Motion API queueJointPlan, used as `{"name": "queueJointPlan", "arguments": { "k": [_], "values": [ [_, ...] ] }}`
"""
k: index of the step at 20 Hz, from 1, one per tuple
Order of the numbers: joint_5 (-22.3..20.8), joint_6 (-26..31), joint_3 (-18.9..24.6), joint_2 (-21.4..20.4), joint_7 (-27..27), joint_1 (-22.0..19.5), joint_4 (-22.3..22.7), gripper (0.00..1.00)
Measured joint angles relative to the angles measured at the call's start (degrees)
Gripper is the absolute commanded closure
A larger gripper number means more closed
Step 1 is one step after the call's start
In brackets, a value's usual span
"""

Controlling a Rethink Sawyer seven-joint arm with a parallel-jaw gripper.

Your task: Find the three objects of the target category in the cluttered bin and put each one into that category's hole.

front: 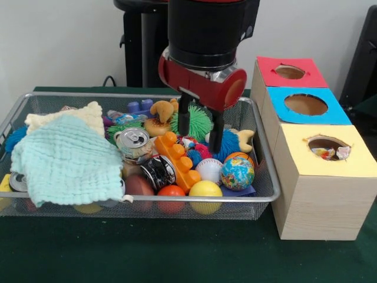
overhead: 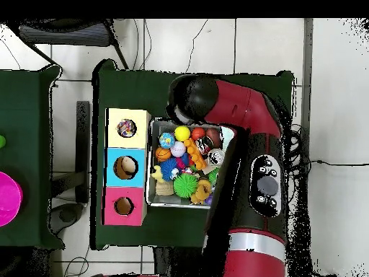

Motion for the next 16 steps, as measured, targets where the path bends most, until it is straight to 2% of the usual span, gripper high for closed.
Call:
{"name": "queueJointPlan", "arguments": {
  "k": [16],
  "values": [
    [-0.44, -0.04, 0.08, -0.61, 0.0, -1.83, 10.23, 0.0]
  ]
}}
